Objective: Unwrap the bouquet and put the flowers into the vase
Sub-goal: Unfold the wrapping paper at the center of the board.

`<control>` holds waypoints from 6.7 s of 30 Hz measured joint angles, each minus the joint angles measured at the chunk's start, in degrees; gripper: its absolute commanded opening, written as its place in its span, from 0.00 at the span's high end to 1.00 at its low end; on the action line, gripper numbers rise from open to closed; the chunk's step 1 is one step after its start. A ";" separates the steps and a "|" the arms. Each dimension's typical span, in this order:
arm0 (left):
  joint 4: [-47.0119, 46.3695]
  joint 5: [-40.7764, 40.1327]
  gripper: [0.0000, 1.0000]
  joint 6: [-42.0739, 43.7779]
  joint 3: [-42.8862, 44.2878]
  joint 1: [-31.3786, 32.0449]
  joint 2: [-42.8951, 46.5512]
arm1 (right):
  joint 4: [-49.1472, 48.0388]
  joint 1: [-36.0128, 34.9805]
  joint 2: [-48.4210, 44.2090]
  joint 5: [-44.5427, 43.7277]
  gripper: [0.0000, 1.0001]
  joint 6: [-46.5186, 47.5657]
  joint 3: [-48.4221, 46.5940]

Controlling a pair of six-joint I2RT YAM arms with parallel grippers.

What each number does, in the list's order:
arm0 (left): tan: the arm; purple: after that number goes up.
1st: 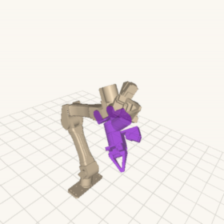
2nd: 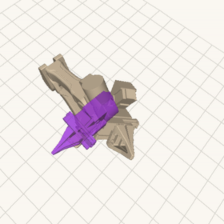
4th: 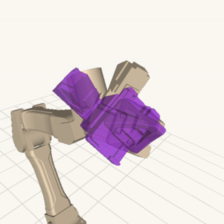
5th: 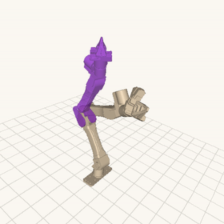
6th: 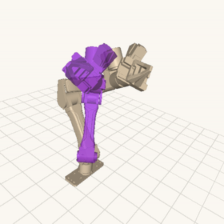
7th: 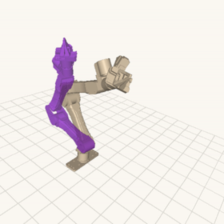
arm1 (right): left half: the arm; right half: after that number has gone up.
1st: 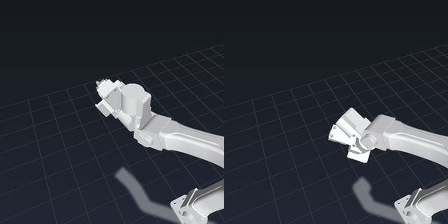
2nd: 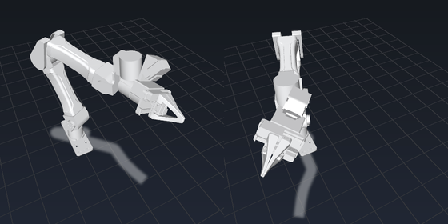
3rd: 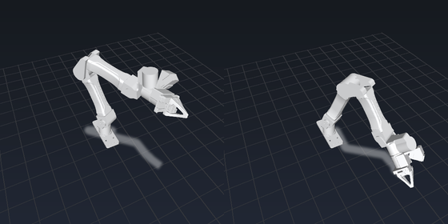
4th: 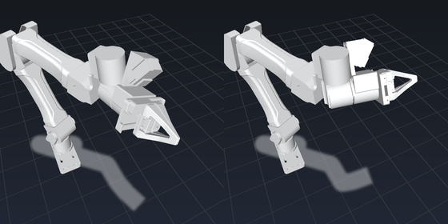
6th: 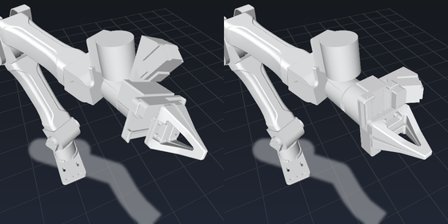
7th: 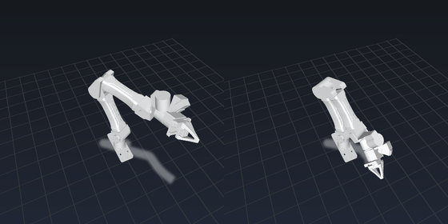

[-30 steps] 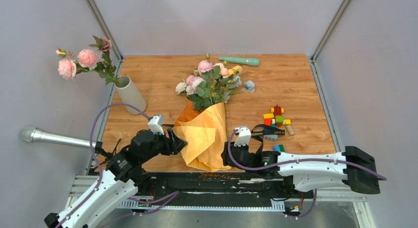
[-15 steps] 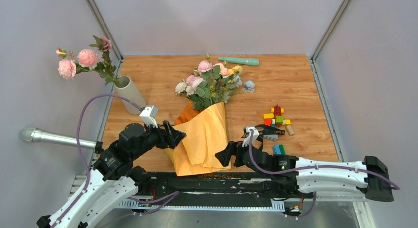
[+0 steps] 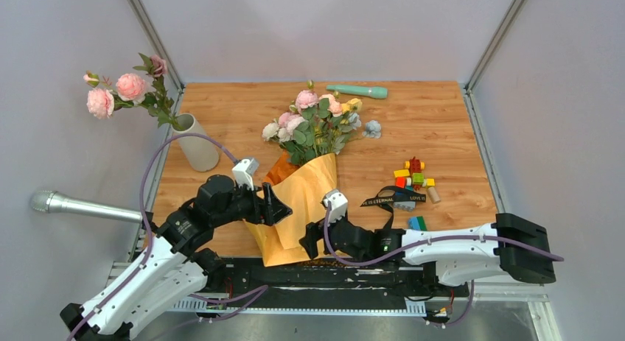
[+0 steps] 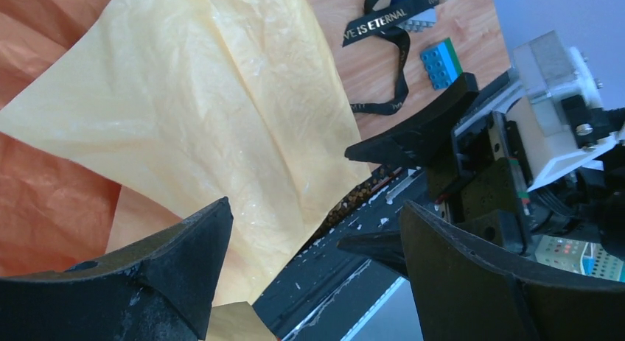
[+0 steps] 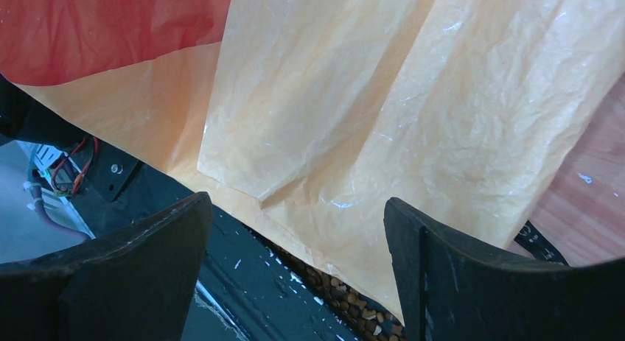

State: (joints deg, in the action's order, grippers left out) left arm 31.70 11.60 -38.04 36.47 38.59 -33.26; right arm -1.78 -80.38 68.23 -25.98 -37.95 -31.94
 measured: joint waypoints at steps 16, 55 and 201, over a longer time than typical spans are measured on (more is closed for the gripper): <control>-4.00 4.11 0.08 3.52 11.52 4.02 -8.72 | -5.99 -2.56 7.43 -3.28 0.13 1.64 -1.22; -0.57 -22.23 0.00 -4.15 -12.11 1.03 11.78 | 24.20 -11.47 39.06 -29.00 0.87 5.20 -33.46; -32.06 4.74 0.00 17.53 4.15 -6.69 -47.78 | 17.31 38.21 -21.49 29.20 0.05 17.27 -1.62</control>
State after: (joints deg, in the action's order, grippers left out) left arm -0.36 16.34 -20.51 40.62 31.90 -81.03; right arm 15.53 -42.17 46.74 3.22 -20.69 -33.56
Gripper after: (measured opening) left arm 0.998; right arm 0.949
